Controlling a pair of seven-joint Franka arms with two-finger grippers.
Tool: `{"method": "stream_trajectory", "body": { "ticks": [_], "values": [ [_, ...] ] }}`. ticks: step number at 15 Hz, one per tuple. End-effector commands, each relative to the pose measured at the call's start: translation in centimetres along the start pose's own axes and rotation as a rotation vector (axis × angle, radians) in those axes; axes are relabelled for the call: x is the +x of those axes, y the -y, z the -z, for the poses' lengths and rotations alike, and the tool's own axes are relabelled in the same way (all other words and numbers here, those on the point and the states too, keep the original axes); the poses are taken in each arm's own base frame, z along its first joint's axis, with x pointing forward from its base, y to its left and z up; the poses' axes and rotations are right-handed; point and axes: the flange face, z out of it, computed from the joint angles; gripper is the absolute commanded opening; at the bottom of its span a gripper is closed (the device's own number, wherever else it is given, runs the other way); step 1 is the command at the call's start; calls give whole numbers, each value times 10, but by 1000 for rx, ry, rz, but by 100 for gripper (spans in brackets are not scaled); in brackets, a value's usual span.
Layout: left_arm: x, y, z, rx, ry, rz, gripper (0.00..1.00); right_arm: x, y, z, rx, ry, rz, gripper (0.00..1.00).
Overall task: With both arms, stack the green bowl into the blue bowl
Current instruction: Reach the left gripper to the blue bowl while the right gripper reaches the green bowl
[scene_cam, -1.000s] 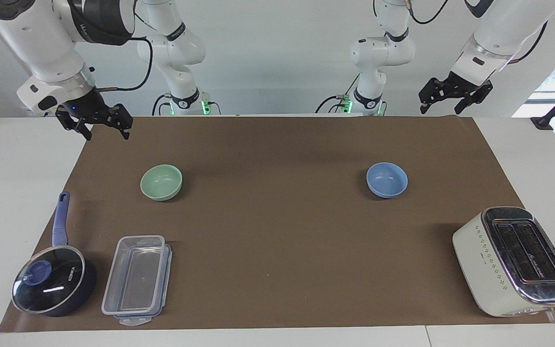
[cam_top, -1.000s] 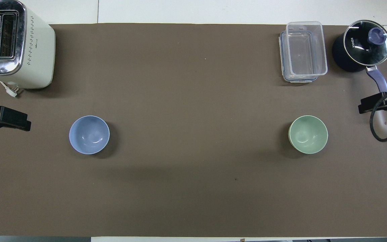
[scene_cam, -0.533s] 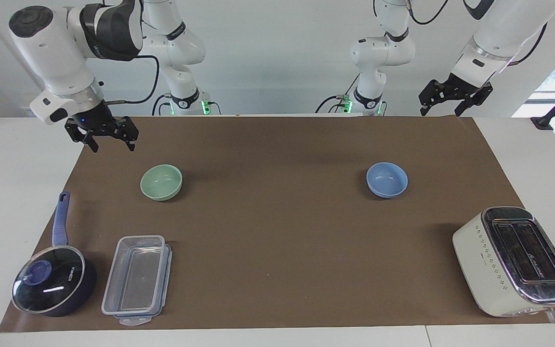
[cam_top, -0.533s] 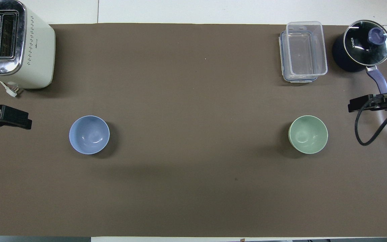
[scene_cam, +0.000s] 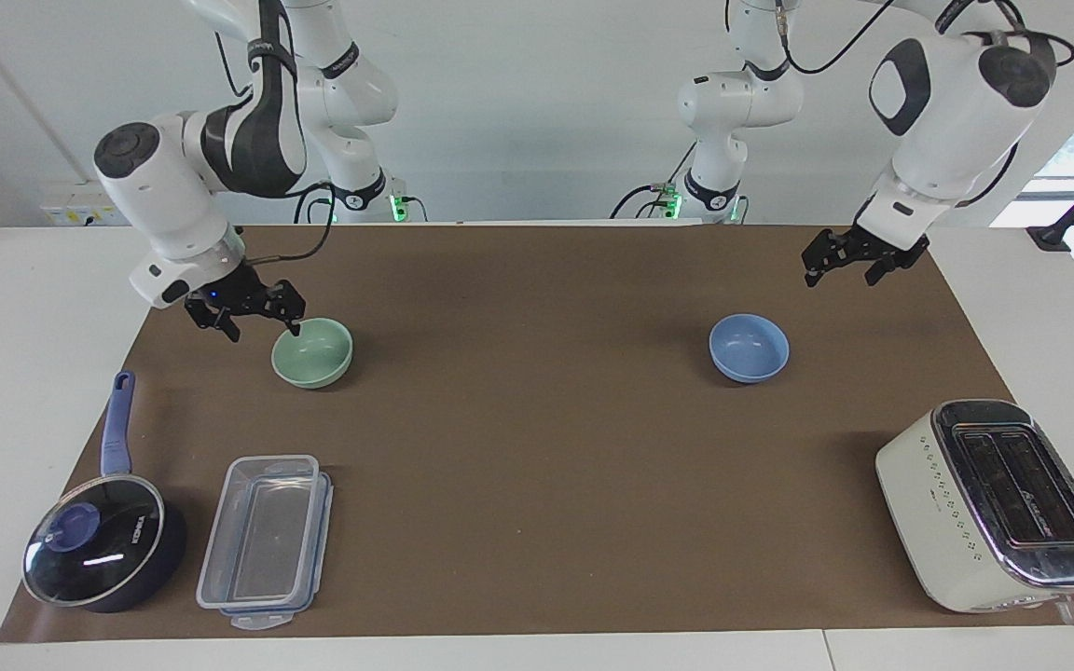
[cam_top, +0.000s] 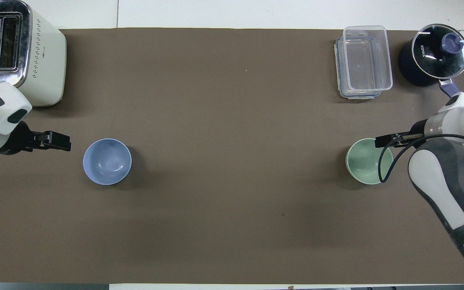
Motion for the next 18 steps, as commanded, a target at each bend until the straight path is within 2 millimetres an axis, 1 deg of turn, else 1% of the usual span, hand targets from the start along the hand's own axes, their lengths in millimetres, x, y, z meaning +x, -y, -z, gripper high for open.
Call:
{"method": "stream_trajectory", "body": {
  "ticks": [1, 2, 4, 6, 7, 8, 9, 10, 11, 12, 13, 14, 16, 17, 18],
  "values": [
    [1, 4, -47, 12, -17, -48, 100, -10, -8, -33, 3, -24, 34, 100],
    [3, 5, -64, 12, -24, -74, 100, -12, -8, -42, 4, -13, 36, 99],
    [7, 6, -86, 11, -26, -86, 99, -18, -10, -52, 7, 9, 38, 97],
    [9, 5, -98, 12, -41, -90, 95, -19, -13, -53, 9, 15, 66, 95],
    [8, 4, -103, 14, -44, -101, 92, -20, -15, -53, 11, 19, 83, 89],
    [9, 4, -109, 14, -42, -130, 90, -23, -23, -53, 13, 20, 94, 80],
    [8, 3, -112, 14, -39, -158, 88, -25, -26, -54, 13, 22, 100, 70],
    [6, 2, -116, 13, -32, -168, 86, -30, -26, -58, 14, 27, 99, 64],
    [4, 0, -120, 16, -22, -182, 84, -33, -25, -61, 16, 33, 100, 44],
    [3, -1, -123, 17, -17, -190, 81, -33, -25, -61, 16, 34, 98, 17],
    [0, -2, -126, 18, -9, -203, 77, -34, -25, -61, 17, 36, 97, 0],
    [-2, -3, -131, 17, 0, -217, 76, -34, -24, -61, 20, 41, 97, 0],
    [-6, -7, -136, 17, 13, -225, 69, -30, -21, -56, 28, 52, 98, 0],
    [-7, -7, -137, 17, 14, -225, 63, -21, -23, -45, 37, 67, 98, 0],
    [-8, -7, -137, 17, 14, -225, 49, -12, -20, -31, 48, 81, 103, 0]
  ]
}}
